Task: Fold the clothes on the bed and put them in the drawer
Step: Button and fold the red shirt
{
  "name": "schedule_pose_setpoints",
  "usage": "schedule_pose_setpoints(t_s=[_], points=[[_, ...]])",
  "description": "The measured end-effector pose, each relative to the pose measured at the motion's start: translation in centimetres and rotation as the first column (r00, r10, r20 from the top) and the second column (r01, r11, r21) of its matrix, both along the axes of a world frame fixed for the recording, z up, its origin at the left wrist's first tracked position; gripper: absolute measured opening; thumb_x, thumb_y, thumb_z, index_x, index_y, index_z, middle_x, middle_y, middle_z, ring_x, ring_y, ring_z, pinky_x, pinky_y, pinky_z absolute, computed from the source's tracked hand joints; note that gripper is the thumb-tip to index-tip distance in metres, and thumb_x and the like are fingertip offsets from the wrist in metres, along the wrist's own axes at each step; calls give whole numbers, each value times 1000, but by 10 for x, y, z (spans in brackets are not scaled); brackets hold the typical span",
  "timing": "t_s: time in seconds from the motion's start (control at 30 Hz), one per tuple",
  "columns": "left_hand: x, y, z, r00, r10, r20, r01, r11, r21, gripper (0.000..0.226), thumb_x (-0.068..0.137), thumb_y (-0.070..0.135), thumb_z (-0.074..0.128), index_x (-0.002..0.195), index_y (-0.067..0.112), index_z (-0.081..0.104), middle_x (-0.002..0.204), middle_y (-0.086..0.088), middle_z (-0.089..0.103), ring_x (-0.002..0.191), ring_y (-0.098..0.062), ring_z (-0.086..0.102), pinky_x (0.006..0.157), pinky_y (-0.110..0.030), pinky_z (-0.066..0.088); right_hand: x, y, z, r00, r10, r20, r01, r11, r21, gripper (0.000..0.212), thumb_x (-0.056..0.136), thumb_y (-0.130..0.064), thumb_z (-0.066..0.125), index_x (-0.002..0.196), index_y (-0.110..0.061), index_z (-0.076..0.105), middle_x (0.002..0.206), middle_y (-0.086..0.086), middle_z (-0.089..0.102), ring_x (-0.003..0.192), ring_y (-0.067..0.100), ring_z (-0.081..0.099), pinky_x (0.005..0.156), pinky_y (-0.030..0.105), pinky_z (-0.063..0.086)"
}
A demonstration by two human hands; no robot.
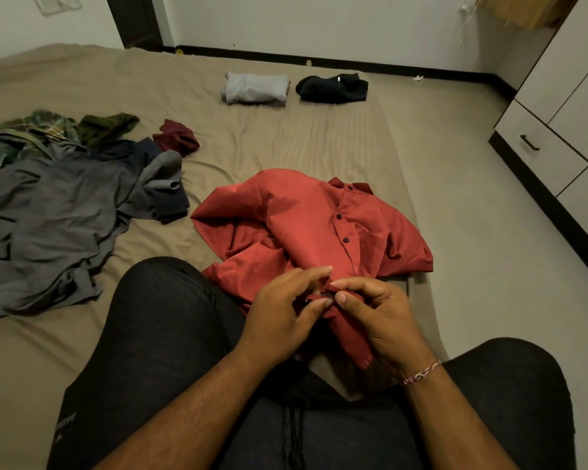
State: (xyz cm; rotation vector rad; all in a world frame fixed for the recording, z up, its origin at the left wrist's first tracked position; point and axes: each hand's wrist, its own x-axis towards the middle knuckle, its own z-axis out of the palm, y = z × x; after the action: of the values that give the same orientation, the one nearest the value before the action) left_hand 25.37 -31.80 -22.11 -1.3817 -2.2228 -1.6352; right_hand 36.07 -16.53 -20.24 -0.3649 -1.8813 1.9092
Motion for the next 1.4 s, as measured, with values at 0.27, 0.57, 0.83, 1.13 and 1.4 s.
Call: schedule_pose_setpoints(t_s=[0.27,0.57,0.83,1.13,1.4], points=[[-5,4,-4,997,69,-35,-72,993,-93,11,87,29,77,96,23,75,91,14,70,87,-7,64,77,-37,52,0,1,-7,997,-83,1,82,985,152,13,82,3,79,89,-7,77,90,5,79,87,13,74,82,21,56],[1,3,1,948,242,-205,-273,952,-139,9,86,27,74,90,22,68,85,12,65,79,-13,58,70,-33,48,-6,-10,-11,989,-140,-55,151,911,384,15,85,0,79,91,-14,77,102,-7,76,103,12,71,93,26,54],[-3,-1,4,894,399,-202,-430,891,-143,27,84,44,78,75,27,60,71,14,59,67,-6,54,61,-24,39,-7,-15,-14,971,-240,0,222,899,377,14,87,-8,80,86,-20,72,86,-9,73,87,14,71,80,32,57],[-7,-7,14,995,-100,-20,93,971,-221,11,91,36,70,91,28,77,90,19,73,85,1,68,77,-32,55,-24,24,-8,893,-427,145,423,904,62,12,98,-18,68,97,-28,74,90,1,76,83,20,70,79,42,59],[-63,58,69,997,31,-72,-36,997,-69,12,86,11,69,85,21,75,83,15,67,72,3,60,67,-9,39,-66,118,-20,564,-778,277,524,596,608,79,87,-31,70,154,-25,29,148,14,43,120,41,58,96,49,51]])
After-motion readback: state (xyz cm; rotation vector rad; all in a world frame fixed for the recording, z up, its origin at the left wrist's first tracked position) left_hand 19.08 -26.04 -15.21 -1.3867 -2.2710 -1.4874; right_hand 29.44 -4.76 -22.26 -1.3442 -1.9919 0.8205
